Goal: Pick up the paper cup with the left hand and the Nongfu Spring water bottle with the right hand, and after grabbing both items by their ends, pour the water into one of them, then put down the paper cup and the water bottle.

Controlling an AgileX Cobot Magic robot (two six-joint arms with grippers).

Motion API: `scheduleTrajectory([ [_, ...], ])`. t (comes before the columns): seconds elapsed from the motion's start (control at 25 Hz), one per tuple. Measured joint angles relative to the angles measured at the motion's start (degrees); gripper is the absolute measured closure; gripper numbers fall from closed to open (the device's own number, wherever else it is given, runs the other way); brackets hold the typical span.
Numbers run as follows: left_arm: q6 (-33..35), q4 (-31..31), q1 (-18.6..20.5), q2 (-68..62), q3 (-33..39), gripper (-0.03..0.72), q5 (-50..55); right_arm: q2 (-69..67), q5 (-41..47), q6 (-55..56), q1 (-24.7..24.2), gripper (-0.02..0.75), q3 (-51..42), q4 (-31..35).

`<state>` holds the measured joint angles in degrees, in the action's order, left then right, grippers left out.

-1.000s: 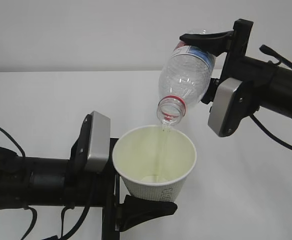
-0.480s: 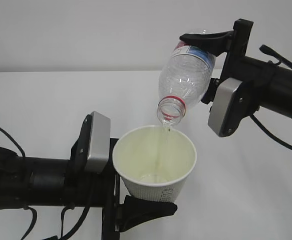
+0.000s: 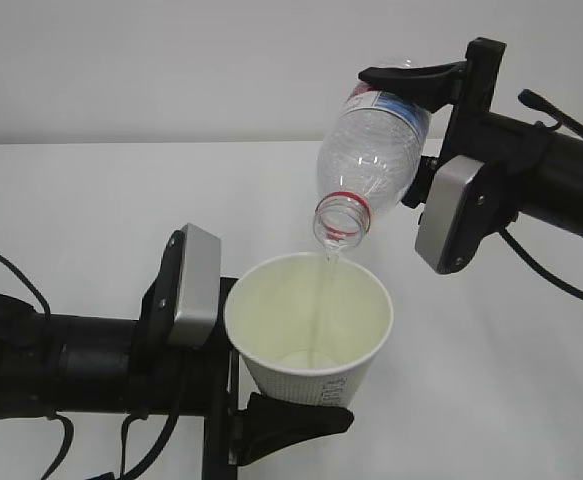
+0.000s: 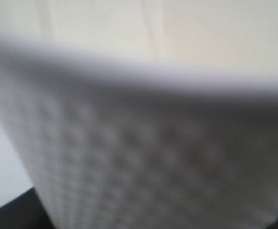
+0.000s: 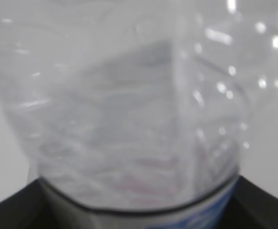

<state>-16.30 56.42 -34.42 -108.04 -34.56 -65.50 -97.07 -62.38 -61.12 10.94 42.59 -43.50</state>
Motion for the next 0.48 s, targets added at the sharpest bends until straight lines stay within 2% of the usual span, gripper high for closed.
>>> scheduleTrajectory([
  [0.48, 0.0, 0.5, 0.0, 0.0, 0.0, 0.188, 0.0, 0.0, 0.0, -0.9, 0.0, 0.217, 0.0, 0.0],
])
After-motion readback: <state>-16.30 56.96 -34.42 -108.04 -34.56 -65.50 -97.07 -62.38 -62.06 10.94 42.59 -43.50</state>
